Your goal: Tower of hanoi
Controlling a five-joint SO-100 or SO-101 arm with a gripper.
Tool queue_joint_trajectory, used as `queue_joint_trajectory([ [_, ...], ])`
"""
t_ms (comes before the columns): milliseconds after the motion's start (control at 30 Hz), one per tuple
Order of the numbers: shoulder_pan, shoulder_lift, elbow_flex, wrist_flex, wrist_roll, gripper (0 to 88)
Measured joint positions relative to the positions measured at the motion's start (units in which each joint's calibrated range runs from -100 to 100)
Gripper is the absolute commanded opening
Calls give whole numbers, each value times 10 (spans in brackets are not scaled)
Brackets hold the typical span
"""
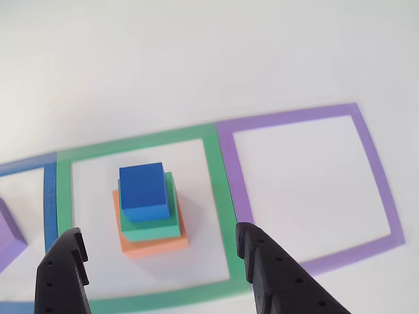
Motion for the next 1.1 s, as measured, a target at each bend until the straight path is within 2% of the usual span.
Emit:
queue_joint_trajectory([
  [267, -1, 63, 153, -288, 0, 262],
  [467, -16, 149, 187, -431, 0, 262],
  [800, -32, 233, 211, -552, 0, 259],
  [1100, -41, 316, 203, -617, 0, 256],
])
